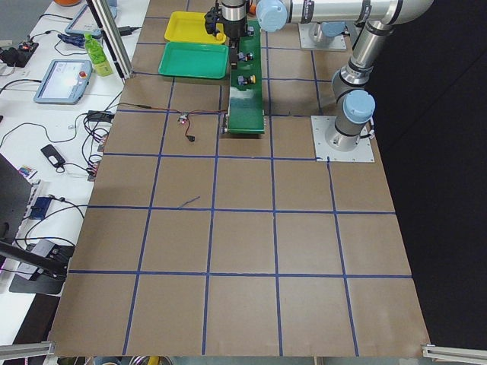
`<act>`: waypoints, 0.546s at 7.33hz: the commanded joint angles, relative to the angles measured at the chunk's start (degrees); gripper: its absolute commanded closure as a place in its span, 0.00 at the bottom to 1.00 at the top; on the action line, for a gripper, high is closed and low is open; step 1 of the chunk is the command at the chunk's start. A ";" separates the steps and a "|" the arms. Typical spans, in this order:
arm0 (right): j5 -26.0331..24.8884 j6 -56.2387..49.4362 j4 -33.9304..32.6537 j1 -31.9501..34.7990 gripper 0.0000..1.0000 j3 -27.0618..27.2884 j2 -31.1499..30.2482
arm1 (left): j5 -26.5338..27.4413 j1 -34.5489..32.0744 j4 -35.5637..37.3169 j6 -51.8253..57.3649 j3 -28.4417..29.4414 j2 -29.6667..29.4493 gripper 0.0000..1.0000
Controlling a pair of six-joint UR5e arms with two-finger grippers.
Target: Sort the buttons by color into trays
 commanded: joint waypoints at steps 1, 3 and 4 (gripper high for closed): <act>0.20 4.48 0.13 0.51 1.00 -6.86 2.19 | 0.00 0.08 -0.06 0.07 0.14 0.10 0.00; 0.64 4.49 0.22 1.13 1.00 -17.05 9.46 | 0.00 0.08 -0.06 0.07 0.14 0.19 0.00; 5.25 5.27 -0.39 2.35 1.00 -21.27 14.12 | 0.00 0.08 -0.06 0.07 0.06 0.19 0.00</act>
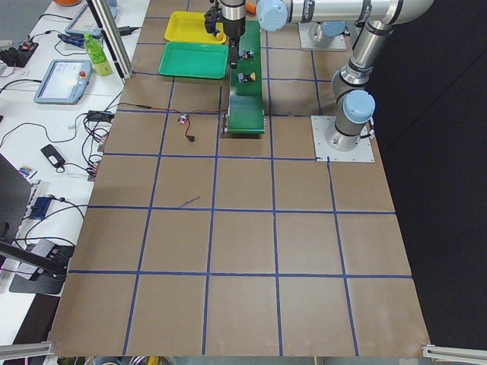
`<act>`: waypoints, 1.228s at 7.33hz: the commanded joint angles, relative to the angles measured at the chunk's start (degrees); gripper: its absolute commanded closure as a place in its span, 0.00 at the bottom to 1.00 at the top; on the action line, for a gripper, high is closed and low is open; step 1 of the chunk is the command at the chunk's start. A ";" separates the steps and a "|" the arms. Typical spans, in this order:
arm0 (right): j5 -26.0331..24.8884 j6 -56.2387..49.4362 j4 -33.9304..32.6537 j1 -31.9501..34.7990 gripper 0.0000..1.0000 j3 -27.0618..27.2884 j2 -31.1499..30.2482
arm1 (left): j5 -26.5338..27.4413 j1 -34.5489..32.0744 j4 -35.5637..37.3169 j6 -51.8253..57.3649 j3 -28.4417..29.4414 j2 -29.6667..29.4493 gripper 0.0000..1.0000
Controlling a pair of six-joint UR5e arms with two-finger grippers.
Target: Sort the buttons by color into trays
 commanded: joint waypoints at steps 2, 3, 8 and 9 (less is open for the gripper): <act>4.13 0.95 -8.71 5.13 0.92 -13.55 15.40 | 0.09 0.00 0.09 0.09 -0.49 0.22 0.00; 4.04 0.86 -8.99 5.31 0.47 -13.84 16.14 | 0.09 0.00 0.09 0.26 -0.40 0.22 0.00; 4.13 0.08 -0.59 4.79 0.00 -13.49 9.50 | 0.09 0.00 0.09 0.44 -0.58 0.39 0.00; 4.04 0.07 3.97 4.35 0.00 -13.49 6.51 | 0.09 0.00 0.09 0.53 -0.58 0.39 0.00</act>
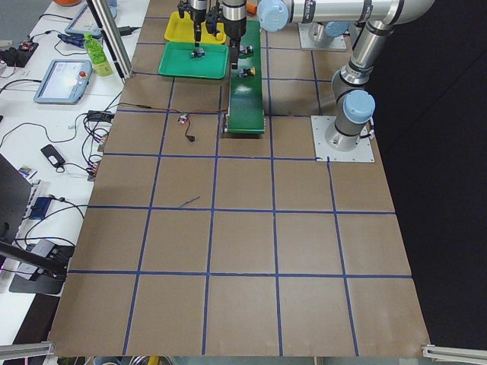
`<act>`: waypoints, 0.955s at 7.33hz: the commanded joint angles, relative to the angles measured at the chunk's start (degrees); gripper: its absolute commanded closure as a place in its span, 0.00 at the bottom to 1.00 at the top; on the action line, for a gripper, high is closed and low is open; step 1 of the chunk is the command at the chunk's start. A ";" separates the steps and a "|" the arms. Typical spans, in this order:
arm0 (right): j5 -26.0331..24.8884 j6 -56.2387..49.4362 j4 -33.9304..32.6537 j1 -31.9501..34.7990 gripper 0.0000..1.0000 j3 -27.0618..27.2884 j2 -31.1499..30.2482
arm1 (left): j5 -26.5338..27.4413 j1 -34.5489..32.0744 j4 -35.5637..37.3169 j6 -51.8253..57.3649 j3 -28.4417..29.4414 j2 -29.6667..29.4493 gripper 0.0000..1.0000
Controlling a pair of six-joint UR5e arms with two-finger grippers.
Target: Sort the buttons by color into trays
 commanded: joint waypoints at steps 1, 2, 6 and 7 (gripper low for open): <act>-1.06 -0.38 10.46 -0.77 0.00 0.12 -7.30 | -0.09 0.00 0.00 0.07 -0.02 0.01 0.00; -4.02 -0.55 13.91 -1.39 0.00 0.29 -9.94 | -0.17 0.09 0.00 0.07 -0.02 0.01 0.00; -4.32 -0.73 16.23 -1.13 0.00 15.01 -20.75 | -0.53 0.00 0.00 0.07 0.16 0.19 0.00; -4.41 -0.73 16.14 -1.13 0.00 18.71 -22.17 | -0.44 0.00 0.00 0.07 0.07 0.19 0.00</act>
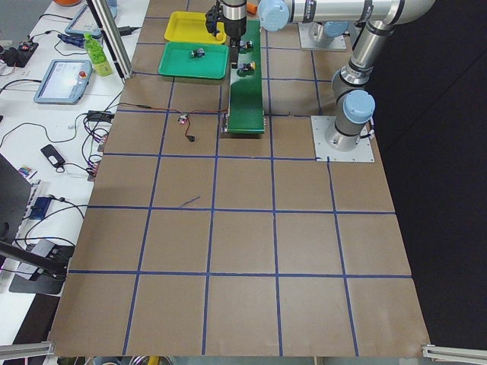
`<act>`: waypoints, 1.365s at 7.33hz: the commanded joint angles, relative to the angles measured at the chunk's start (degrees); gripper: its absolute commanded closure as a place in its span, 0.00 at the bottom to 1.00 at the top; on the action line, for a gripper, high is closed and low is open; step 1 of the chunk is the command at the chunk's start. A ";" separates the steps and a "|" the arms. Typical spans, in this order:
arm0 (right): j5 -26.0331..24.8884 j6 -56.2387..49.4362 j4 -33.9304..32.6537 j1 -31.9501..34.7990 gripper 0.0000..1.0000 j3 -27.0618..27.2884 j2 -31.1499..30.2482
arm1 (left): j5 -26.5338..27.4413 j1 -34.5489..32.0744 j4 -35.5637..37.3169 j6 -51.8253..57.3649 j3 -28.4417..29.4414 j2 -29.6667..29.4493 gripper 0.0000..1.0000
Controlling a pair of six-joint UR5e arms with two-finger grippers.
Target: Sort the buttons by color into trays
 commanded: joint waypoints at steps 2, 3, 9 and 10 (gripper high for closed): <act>-0.07 0.04 -2.95 0.40 0.00 10.31 -2.70 | -0.07 0.05 0.00 0.00 0.12 0.03 0.00; 0.01 0.21 -4.72 0.40 0.00 12.42 -2.62 | 0.02 0.05 0.00 0.00 -0.14 0.03 0.00; -0.16 0.30 -19.15 0.40 0.50 17.28 0.37 | -0.07 0.05 0.00 -0.61 -0.23 0.12 0.00; -0.25 0.39 -19.24 0.40 0.78 17.28 0.37 | -0.07 0.05 0.00 -0.62 -0.15 0.12 0.00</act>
